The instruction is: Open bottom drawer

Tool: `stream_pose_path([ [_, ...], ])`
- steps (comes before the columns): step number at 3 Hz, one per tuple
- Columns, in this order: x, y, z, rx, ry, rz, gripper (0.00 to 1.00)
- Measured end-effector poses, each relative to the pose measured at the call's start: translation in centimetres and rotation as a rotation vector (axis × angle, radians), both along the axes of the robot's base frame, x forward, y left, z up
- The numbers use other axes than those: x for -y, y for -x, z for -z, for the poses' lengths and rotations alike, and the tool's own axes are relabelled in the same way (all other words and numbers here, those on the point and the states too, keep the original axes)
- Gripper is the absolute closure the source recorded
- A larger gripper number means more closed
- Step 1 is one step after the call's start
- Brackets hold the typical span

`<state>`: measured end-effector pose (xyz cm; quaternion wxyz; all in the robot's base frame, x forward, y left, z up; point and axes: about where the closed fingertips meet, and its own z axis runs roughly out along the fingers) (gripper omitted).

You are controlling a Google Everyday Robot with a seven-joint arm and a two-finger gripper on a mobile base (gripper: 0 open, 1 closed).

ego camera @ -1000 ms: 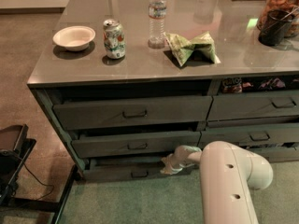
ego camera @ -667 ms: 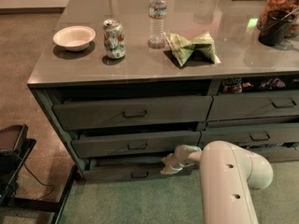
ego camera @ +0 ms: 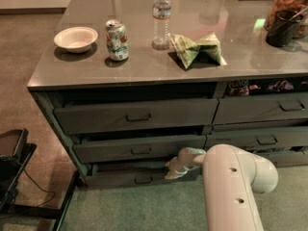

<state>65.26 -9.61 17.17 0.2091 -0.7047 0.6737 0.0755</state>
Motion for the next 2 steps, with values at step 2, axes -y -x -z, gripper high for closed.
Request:
stream_pose_path([
  [2,0.15,0.26,0.08,-0.090,0.039,-0.006,0.14],
])
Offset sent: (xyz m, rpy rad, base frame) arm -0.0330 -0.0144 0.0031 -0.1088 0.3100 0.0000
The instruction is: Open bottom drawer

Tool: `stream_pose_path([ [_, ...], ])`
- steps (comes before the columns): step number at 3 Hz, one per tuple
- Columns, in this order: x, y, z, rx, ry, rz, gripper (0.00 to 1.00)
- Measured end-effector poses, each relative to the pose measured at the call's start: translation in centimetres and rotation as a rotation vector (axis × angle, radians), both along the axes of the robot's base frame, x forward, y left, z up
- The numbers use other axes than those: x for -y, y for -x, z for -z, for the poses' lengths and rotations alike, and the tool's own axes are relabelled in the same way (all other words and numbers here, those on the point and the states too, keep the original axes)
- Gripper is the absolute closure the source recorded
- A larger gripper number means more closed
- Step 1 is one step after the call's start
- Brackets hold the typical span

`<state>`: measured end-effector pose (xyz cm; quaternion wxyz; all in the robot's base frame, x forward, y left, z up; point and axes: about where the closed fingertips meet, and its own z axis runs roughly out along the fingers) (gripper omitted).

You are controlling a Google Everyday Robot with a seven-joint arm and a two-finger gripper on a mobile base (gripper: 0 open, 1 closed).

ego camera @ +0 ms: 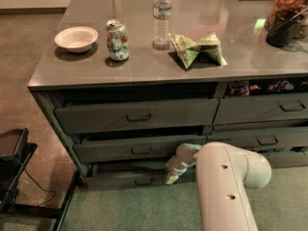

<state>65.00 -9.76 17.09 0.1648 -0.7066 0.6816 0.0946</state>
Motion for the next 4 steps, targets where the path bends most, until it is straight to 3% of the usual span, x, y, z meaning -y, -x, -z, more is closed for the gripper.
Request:
stream_pose_path([
  [1,0.7,2.1,0.0,-0.088,0.015,0.009,0.00],
  [2,1.8,5.1,-0.6,-0.171,0.015,0.047,0.00],
  [3,2.8,8.4,-0.7,-0.223,-0.013,0.090,0.00],
  [4,3.0,9.5,-0.7,-0.250,-0.037,0.111,0.00],
])
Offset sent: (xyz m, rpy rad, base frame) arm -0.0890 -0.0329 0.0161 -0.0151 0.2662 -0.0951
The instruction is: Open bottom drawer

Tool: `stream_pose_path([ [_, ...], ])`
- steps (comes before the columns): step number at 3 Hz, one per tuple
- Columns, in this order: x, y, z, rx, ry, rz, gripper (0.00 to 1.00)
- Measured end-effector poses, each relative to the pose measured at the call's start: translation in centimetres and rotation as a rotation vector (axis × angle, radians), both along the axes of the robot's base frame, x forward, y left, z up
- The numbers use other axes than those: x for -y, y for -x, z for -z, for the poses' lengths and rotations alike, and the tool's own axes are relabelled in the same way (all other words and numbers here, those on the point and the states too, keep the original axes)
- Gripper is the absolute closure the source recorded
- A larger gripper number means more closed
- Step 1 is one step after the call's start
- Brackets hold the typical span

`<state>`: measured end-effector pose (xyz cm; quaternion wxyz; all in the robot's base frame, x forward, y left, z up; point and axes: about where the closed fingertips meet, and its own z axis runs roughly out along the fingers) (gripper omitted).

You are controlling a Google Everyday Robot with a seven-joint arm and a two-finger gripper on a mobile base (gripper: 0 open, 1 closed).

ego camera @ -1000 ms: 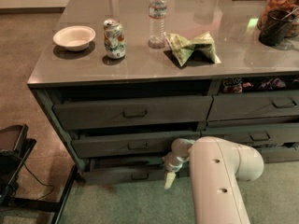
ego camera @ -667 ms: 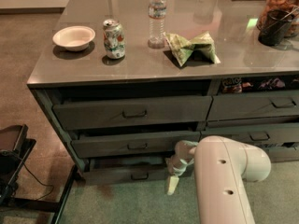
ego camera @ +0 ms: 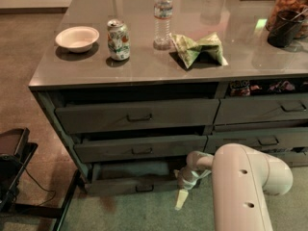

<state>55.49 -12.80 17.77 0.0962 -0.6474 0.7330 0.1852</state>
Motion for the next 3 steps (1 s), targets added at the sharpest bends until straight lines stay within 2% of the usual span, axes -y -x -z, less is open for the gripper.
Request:
stream_pose_path([
  [1,1.0,1.8,0.0,-0.046,-0.035,0.039,0.00],
  [2,3.1,5.3,-0.8,-0.144,-0.098,0.108,0.00],
  [3,3.1,5.3,-0.8,-0.144,-0.098,0.108,0.00],
])
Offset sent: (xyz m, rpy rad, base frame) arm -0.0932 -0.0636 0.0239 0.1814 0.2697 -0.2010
